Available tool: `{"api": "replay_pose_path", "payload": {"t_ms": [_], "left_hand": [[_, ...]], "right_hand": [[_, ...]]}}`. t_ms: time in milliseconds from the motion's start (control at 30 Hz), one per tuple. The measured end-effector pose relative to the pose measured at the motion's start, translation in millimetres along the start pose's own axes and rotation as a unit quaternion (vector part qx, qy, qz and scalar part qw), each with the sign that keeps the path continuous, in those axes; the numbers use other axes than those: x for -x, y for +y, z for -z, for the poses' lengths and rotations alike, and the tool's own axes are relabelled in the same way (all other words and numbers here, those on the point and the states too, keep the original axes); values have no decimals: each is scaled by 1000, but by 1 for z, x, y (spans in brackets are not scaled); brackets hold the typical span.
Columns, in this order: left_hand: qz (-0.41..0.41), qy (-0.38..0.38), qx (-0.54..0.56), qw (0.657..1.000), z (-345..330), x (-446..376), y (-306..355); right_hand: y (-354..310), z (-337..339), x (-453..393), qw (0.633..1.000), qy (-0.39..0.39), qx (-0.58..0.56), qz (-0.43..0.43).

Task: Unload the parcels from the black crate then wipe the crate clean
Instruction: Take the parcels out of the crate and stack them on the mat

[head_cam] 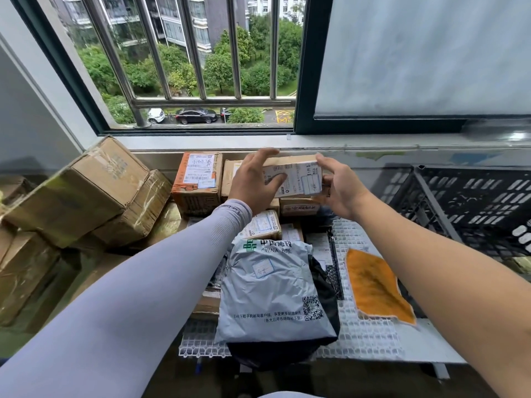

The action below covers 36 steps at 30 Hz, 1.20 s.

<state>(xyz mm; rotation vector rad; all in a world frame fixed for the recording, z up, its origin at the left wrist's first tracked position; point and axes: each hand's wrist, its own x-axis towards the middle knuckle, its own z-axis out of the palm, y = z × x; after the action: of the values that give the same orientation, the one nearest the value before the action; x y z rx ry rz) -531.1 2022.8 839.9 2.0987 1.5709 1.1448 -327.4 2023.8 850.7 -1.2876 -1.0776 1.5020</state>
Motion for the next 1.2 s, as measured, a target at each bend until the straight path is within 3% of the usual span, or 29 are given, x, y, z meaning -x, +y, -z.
{"api": "replay_pose_path", "payload": {"t_ms": [167,233,400,467,600,733,867,967,1067,1133,1200], "left_hand": [[3,12,21,1000,-8,-2,-5],[51,7,94,994,-8,-4,-6],[215,-37,324,921,2,-11,-7],[233,-41,362,902,5,-13,-9],[230,-36,366,901,5,-13,-12],[189,-60,312,929,7,-5,-9],[57,-96,94,989,6,5,-10],[-1,-122,-49,991,3,11,-13],[-10,-103,-121,987,2,14,-22],[-3,-110,-151,982,2,16,-29],[6,-117,-188,975,2,19,-39]], "right_hand": [[-3,0,-2,1000,7,-3,14],[-2,2,-6,999,26,8,23],[-2,4,-9,999,35,-3,4],[-1,4,-10,999,37,-3,-7],[1,3,-11,999,46,1,-22],[-1,2,-10,997,63,1,-33],[-4,0,-9,997,60,0,-50],[-2,-5,-8,996,46,-14,-72],[5,-14,-8,995,51,4,-88],[16,-19,-10,994,62,61,-60],[27,-19,-10,978,51,200,18]]}}
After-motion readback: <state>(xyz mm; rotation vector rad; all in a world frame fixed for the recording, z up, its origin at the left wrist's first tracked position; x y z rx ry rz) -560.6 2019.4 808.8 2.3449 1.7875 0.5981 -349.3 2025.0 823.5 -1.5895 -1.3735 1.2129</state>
